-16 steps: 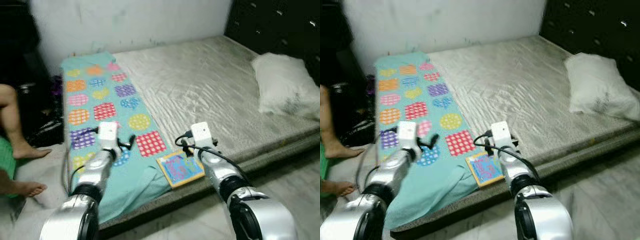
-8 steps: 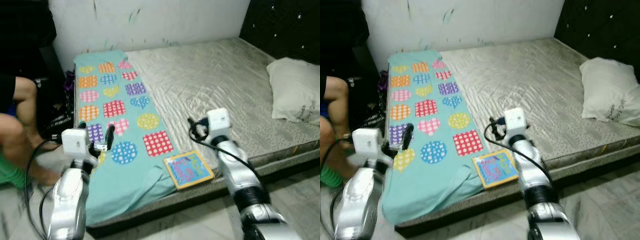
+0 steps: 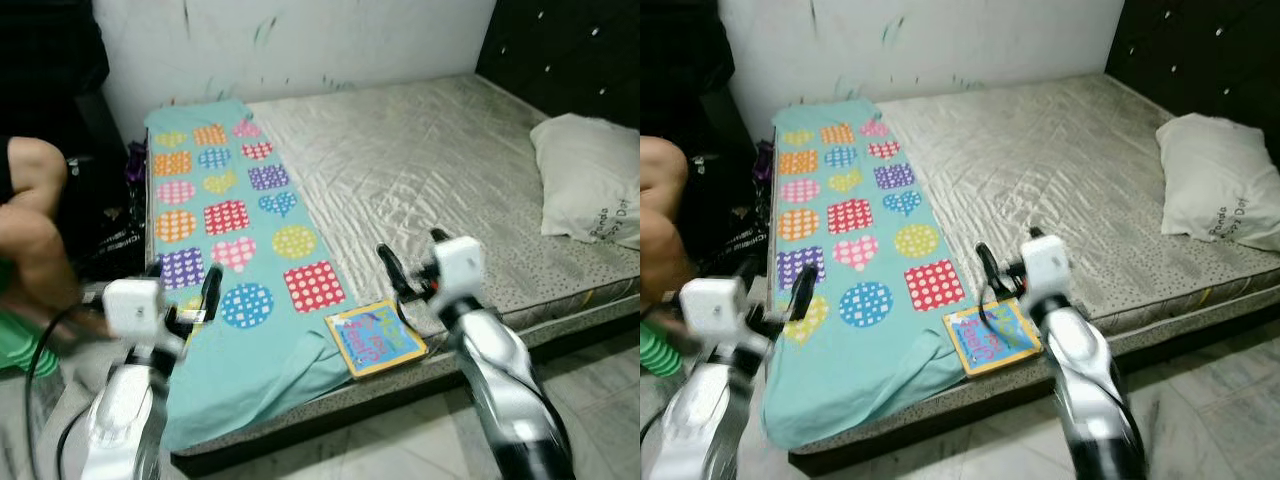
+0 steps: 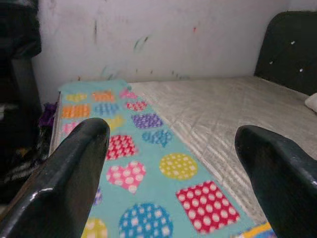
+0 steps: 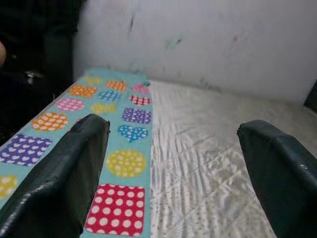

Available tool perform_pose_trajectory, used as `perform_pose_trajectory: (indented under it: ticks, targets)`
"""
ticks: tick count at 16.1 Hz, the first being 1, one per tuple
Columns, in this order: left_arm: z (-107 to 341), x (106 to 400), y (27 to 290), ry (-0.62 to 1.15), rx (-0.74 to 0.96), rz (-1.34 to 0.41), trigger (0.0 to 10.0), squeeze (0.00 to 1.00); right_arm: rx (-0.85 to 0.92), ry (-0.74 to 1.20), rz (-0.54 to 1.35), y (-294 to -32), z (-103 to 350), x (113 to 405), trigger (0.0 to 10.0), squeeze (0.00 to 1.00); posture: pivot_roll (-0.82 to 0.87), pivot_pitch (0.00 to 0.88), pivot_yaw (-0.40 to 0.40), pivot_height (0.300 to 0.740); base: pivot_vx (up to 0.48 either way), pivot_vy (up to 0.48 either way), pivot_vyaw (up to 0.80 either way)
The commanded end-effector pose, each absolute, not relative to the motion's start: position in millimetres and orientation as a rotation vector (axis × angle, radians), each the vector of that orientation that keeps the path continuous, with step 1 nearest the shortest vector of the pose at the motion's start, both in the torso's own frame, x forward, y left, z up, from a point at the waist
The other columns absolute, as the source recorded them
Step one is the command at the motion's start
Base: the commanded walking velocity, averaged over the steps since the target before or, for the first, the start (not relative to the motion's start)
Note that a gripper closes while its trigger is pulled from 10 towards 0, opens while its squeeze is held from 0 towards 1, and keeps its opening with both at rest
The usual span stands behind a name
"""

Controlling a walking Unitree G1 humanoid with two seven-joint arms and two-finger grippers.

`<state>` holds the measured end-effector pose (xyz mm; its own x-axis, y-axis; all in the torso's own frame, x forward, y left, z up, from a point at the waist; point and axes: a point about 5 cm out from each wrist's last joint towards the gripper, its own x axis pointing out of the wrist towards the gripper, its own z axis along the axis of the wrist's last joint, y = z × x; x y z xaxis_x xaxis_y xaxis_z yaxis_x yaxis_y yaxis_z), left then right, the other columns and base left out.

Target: Clean up the room

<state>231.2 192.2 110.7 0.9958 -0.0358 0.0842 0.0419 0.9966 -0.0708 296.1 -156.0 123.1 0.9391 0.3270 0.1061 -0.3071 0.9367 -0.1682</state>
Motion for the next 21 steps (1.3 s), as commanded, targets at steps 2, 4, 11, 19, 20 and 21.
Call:
perform_pose_trajectory:
  ticks: [2,4,11,19,20,21]
  targets:
    - [101,206,203,-0.014,-0.059,0.025,10.0,0.00,-0.175,-0.118,0.329,-167,124,275,10.0,0.00,-0.08,0.000,-0.007,0.740,0.000,0.000,0.00]
    - [98,202,203,0.005,-0.078,0.033,10.0,0.00,-0.185,-0.074,0.332,-170,118,263,10.0,0.00,-0.07,0.000,-0.017,0.740,0.000,0.000,0.00]
    - [111,204,195,0.002,-0.080,-0.012,10.0,0.00,-0.189,-0.067,0.409,-154,124,261,10.0,0.00,-0.05,0.000,-0.024,0.740,0.000,0.000,0.23]
    - [111,202,193,0.026,-0.103,-0.019,10.0,0.00,-0.183,-0.065,0.426,-149,128,269,10.0,0.00,-0.04,0.000,-0.034,0.740,0.000,0.000,0.17]
    - [112,202,193,0.026,-0.108,-0.026,10.0,0.00,-0.183,-0.068,0.422,-148,129,270,10.0,0.00,-0.04,0.000,-0.028,0.740,0.000,0.000,0.00]
    - [113,203,193,0.027,-0.110,-0.028,10.0,0.00,-0.183,-0.070,0.422,-148,129,271,10.0,0.00,-0.04,0.000,-0.027,0.740,0.000,0.000,0.00]
